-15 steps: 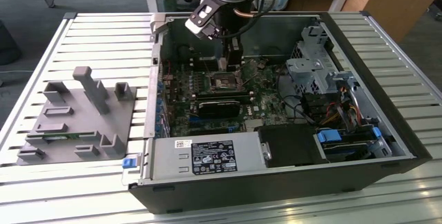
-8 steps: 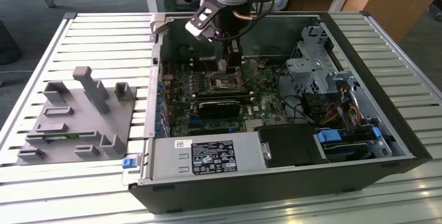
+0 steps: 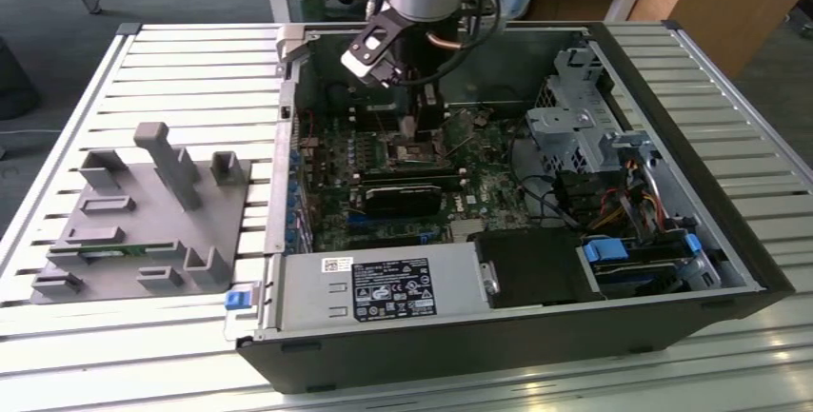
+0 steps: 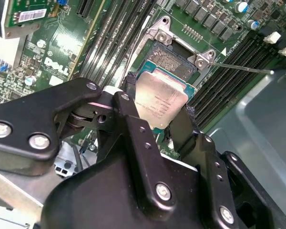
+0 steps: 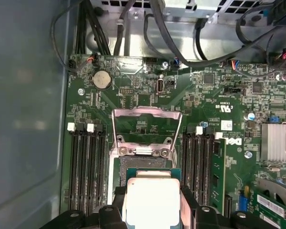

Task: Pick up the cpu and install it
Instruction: 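Place the cpu into insertion slot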

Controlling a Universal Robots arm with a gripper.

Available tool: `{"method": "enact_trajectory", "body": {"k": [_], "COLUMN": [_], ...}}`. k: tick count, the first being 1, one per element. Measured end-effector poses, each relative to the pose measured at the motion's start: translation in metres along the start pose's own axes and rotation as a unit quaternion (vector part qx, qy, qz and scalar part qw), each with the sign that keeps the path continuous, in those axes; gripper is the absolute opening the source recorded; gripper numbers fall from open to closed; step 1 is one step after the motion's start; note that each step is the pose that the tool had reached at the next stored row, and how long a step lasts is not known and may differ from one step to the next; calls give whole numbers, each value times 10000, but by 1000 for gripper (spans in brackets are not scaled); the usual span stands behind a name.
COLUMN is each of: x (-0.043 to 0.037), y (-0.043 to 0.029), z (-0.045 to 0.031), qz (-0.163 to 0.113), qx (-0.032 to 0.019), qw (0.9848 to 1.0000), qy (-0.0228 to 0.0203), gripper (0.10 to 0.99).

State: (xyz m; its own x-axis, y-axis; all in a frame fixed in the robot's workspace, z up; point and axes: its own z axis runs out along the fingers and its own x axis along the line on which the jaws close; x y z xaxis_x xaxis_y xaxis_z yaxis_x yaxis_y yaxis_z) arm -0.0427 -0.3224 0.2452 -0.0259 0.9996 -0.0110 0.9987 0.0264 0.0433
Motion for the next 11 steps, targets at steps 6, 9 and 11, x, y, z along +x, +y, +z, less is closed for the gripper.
{"method": "enact_trajectory", "body": {"k": [6, 9, 11], "x": [1, 1, 2], "y": [-9, -10, -11], "z": [101, 128, 148], "qz": [0, 0, 1], "qx": [0, 0, 0], "qw": [10000, 10000, 10000], "qy": [0, 0, 0], "gripper": [533, 533, 533]}}
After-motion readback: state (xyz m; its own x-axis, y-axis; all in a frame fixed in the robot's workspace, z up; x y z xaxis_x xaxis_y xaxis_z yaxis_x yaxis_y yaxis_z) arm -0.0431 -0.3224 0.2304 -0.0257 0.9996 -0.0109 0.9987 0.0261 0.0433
